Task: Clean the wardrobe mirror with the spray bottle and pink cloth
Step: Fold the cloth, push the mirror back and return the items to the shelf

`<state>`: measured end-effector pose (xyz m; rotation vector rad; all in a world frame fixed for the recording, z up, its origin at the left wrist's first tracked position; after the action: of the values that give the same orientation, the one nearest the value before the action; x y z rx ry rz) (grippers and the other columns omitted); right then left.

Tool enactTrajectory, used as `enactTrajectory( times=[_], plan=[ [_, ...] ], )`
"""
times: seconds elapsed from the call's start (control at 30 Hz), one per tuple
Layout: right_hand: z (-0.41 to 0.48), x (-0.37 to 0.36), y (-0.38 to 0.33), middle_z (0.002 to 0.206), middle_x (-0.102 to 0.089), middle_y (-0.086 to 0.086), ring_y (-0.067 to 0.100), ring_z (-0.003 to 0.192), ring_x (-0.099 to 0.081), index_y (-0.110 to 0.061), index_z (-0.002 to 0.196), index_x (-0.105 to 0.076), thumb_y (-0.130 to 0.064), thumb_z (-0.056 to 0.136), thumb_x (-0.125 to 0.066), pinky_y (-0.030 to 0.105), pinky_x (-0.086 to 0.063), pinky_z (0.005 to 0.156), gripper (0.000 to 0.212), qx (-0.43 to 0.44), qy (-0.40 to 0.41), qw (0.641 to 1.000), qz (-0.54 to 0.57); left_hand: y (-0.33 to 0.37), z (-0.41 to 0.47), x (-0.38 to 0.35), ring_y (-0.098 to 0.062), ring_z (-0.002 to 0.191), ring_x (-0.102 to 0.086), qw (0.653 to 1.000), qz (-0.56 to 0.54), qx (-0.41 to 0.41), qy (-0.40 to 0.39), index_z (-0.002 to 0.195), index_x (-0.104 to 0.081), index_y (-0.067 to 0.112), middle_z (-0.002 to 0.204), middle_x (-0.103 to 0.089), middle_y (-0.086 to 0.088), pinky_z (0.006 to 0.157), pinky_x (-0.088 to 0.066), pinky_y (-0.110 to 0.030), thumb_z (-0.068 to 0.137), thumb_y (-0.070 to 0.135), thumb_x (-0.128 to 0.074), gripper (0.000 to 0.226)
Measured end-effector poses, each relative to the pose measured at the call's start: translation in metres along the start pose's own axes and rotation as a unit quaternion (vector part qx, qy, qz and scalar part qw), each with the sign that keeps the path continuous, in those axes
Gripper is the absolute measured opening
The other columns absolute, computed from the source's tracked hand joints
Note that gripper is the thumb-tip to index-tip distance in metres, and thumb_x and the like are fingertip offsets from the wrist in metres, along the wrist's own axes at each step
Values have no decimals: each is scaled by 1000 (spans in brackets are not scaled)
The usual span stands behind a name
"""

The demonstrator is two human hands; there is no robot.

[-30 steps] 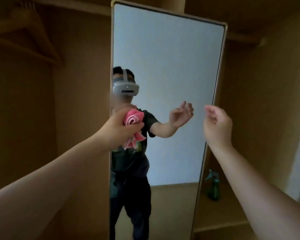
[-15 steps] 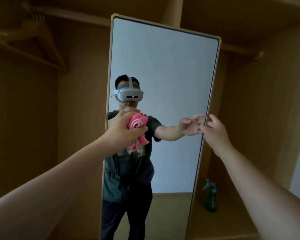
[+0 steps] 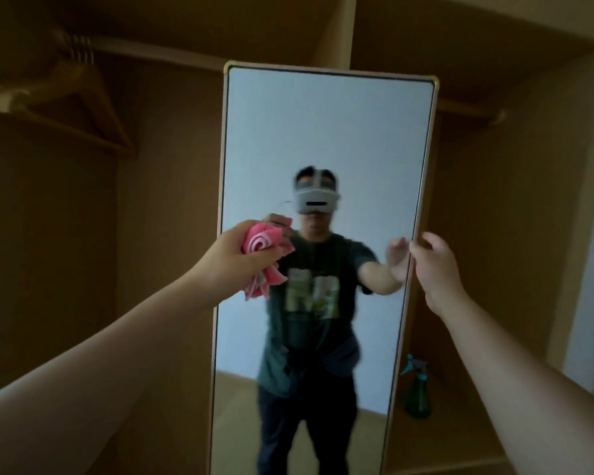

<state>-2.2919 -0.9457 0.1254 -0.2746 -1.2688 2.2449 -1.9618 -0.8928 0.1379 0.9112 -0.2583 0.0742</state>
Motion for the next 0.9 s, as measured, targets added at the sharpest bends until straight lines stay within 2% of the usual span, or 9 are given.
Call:
enactTrajectory(
  times=[0.1, 0.13, 0.17, 0.23, 0.3, 0.37, 0.53, 0.63, 0.9],
  plan=[
    [-31, 9, -16, 139, -47, 0, 14, 126, -44, -21, 151, -27, -32, 104, -34, 36, -37, 110, 49, 132, 16, 988, -80, -1, -1, 6, -23, 72, -74, 1000, -4, -1, 8, 110, -58, 13, 85, -73, -10, 56, -56, -23, 89, 13, -67, 23],
    [-43, 10, -24, 142, -46, -2, 11, 128, -43, -23, 152, -26, -30, 104, -34, 29, -33, 111, 49, 178, 26, 980, -86, -2, -2, 7, -23, 71, -74, 1000, -9, 0, 8, 110, -58, 13, 83, -72, -11, 55, -56, -22, 90, 13, -67, 22],
    [-56, 10, -31, 140, -48, -3, 6, 126, -45, -24, 152, -26, -27, 104, -35, 19, -34, 107, 48, 221, 36, 971, -89, -3, -3, 8, -23, 70, -74, 1000, -10, 0, 5, 110, -58, 14, 81, -72, -9, 54, -55, -21, 90, 13, -66, 22],
    [-79, 6, -49, 112, -57, -1, 2, 97, -56, -18, 150, -30, -20, 102, -41, 3, -39, 82, 49, 299, 52, 947, -102, -5, -5, 7, -20, 72, -74, 1000, -8, 8, -7, 110, -57, 19, 81, -72, -2, 56, -55, -20, 88, 18, -68, 24],
    [-99, 0, -65, 90, -52, 1, 4, 74, -51, -7, 146, -36, -15, 99, -43, 7, -40, 65, 48, 366, 64, 920, -124, -9, -7, 8, -17, 75, -74, 1000, -8, 23, -11, 109, -57, 26, 85, -71, 1, 58, -56, -19, 86, 24, -69, 27],
    [-112, -6, -79, 84, -53, 6, 7, 70, -50, 2, 141, -42, -11, 98, -46, 9, -40, 61, 46, 413, 67, 898, -137, -11, -6, 10, -16, 76, -74, 999, -10, 30, -14, 108, -57, 28, 88, -70, -1, 59, -56, -19, 85, 25, -69, 26],
    [-131, -26, -99, 79, -59, 12, 21, 66, -56, 7, 135, -48, -10, 97, -49, 35, -51, 53, 42, 462, 75, 871, -148, -7, -5, 17, -16, 74, -74, 999, 11, 23, -19, 110, -55, 24, 90, -69, -6, 55, -56, -22, 89, 19, -66, 24],
    [-141, -37, -107, 72, -57, 10, 17, 63, -52, 7, 132, -51, -9, 96, -51, 33, -47, 50, 40, 492, 104, 846, -176, -4, -4, 23, -20, 71, -74, 1000, 9, 9, -14, 109, -56, 19, 79, -71, -8, 54, -59, -30, 91, 16, -65, 21],
    [-157, -62, -120, 71, -59, 7, 16, 62, -50, 2, 131, -57, -17, 97, -51, 30, -44, 47, 39, 491, 145, 820, -257, -9, -4, 41, -20, 70, -74, 999, -20, 28, 13, 108, -55, 22, 80, -71, -7, 51, -56, -25, 89, 18, -67, 23]
  ],
)
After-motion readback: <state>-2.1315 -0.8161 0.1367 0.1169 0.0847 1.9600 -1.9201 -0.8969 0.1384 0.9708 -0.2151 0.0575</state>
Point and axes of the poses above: each hand's wrist, its own z-axis towards the middle knuckle, its own x-axis out of the back of the hand, y = z × x, the point moved 7 cm from there along z, towards the middle knuckle
